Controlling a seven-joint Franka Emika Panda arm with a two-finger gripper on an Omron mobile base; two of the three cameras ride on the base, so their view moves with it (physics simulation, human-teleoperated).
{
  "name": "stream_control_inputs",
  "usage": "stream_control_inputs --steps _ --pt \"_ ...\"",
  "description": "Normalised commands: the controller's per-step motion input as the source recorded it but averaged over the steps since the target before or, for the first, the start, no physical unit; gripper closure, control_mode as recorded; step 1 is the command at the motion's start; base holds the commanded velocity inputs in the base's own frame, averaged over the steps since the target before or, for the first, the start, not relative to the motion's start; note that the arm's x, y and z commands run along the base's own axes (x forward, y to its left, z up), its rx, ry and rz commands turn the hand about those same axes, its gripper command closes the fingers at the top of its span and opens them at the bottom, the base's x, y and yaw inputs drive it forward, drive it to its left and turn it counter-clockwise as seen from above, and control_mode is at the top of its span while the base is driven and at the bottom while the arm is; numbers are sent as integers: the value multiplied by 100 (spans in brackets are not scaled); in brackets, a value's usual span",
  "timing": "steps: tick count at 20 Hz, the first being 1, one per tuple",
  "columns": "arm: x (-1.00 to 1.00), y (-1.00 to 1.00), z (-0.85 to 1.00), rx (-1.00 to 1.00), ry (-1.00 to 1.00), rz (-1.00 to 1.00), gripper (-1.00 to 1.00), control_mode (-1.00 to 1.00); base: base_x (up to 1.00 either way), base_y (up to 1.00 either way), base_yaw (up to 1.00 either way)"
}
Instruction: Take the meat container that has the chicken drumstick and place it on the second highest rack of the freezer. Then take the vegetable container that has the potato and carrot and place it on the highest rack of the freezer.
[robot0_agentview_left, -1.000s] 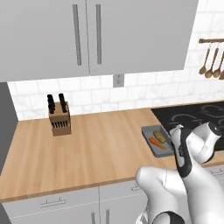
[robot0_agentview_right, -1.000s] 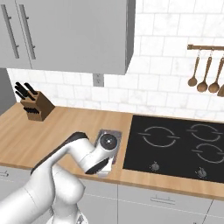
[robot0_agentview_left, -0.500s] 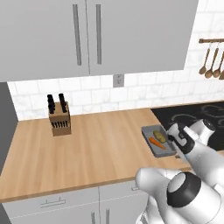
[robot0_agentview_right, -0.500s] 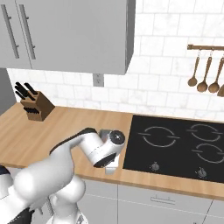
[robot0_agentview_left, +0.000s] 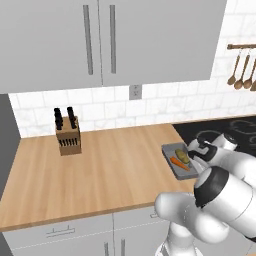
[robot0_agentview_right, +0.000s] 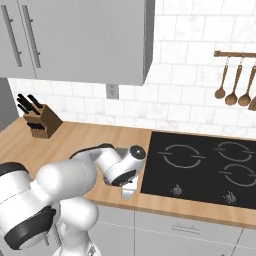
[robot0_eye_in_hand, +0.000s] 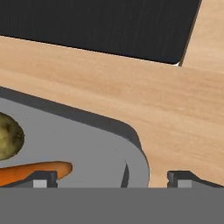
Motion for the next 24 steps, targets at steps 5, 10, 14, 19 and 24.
stream_control_inputs --steps 5,10,14,19,24 --pt "0 0 -25 0 3 0 -100 -100 0 0 0" --pt "0 5 -25 0 2 0 -100 -100 0 0 0" --pt "1 12 -27 0 2 0 100 -100 0 0 0" --pt "0 8 -23 0 3 0 100 -100 0 0 0" --pt "0 8 -20 0 4 0 100 -100 0 0 0"
